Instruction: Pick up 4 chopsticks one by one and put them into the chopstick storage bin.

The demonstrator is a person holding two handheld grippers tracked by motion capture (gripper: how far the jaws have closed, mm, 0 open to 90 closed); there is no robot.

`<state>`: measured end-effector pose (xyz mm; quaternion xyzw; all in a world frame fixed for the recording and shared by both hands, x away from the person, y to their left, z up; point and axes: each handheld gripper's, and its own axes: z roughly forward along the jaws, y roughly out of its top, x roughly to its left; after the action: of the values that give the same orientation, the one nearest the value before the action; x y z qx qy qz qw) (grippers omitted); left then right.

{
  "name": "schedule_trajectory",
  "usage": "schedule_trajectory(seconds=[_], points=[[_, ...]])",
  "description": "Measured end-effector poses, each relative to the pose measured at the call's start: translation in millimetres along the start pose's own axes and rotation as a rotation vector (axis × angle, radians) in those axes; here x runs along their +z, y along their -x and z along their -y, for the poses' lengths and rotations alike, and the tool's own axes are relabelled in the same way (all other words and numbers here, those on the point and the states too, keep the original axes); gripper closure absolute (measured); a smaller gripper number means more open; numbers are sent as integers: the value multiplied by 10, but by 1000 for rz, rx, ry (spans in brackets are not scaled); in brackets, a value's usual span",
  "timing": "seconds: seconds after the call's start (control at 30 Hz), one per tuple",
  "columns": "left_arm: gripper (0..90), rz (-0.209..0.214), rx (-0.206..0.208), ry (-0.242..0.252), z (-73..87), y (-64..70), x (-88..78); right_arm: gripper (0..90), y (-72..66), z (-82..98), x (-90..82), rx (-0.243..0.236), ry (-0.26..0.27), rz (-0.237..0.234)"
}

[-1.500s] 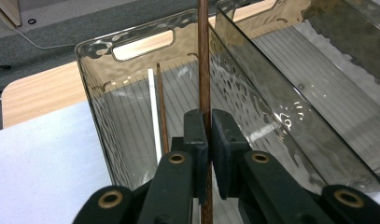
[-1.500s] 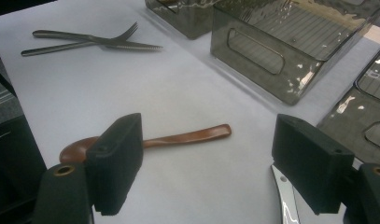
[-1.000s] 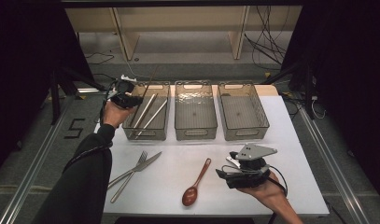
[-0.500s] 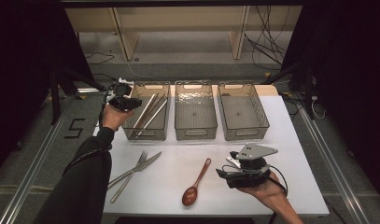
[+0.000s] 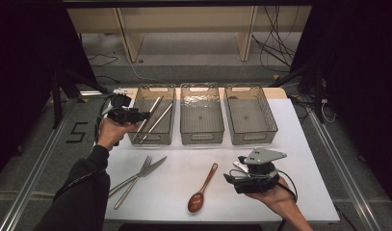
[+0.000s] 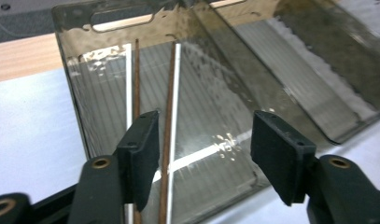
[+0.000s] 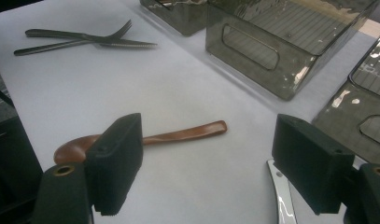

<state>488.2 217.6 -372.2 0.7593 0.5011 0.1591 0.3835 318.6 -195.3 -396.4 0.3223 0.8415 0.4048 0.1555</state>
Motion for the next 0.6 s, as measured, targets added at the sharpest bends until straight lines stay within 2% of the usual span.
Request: schedule_trajectory(seconds=[0.3,0.53,0.6], points=[[336,58,-9,32,186,126,-140,257,22,14,17,8,-9,8],[300,71,18,21,294,236,-233,258,34,21,27,8,-15,12],[292,79,14,22,323,269,-267,258,44,26,34,9,-21,17]])
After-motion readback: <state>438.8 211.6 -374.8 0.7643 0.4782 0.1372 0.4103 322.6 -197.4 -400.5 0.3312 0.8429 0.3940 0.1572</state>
